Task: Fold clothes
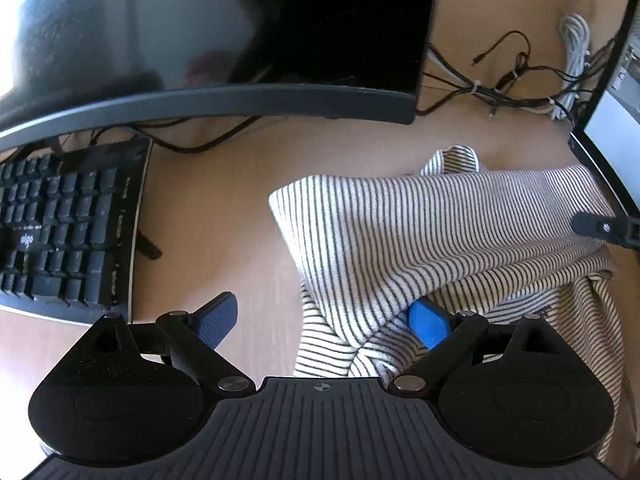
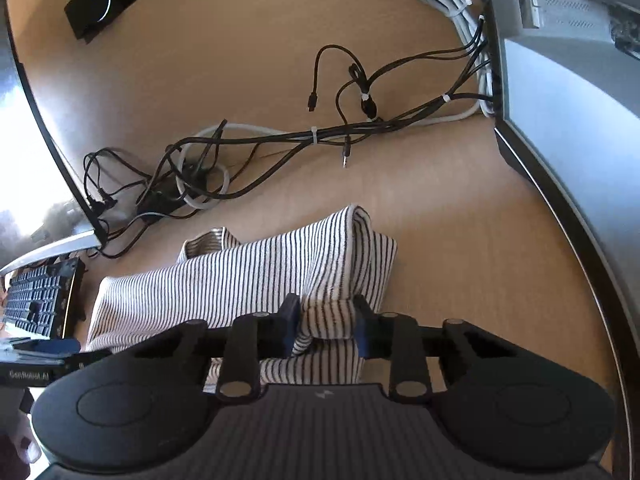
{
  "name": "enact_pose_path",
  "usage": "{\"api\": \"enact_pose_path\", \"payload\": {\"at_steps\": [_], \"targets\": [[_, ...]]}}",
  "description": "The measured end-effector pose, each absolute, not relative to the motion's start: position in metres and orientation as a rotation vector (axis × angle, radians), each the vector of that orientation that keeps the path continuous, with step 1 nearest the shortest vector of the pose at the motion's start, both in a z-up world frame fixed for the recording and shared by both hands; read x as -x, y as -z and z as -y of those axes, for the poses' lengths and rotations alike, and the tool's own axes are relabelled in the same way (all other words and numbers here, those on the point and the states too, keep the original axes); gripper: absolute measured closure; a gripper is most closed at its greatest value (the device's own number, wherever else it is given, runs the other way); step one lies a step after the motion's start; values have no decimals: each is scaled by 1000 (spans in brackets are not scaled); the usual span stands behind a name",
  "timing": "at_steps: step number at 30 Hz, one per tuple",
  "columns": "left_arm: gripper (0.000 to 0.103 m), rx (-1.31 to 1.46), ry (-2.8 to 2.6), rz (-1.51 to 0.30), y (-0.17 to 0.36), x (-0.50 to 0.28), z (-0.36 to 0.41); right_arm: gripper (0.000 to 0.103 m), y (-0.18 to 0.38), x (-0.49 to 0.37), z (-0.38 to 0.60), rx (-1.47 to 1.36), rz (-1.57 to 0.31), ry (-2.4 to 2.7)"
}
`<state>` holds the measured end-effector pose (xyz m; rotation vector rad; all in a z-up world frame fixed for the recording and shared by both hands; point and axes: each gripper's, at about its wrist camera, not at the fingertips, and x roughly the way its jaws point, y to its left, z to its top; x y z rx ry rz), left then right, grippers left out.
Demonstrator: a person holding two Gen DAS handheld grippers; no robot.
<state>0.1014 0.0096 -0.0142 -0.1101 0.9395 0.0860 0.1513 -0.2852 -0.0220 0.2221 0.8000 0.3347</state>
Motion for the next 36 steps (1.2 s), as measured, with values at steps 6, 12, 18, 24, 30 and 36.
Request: {"api": "enact_pose_path", "payload": {"at_steps": [6, 12, 18, 24, 30, 36], "targets": [[7, 150, -49, -939, 5, -98, -12, 81, 15, -140, 291, -260, -791, -337], [7, 191, 103, -878, -18, -92, 5, 83, 13, -129, 288, -245, -803, -332], [5, 179, 193, -890, -14, -93, 26, 72, 15, -123, 297, -239, -810, -284], [5, 191, 190, -897, -11, -98, 28, 70, -5, -114, 308, -183, -708, -218], [4, 184, 186, -902, -6, -108, 33, 70, -17, -124, 291, -164, -632, -296], [3, 190, 181, -924, 9, -118, 29, 70, 36, -137, 262, -104, -774, -344]]}}
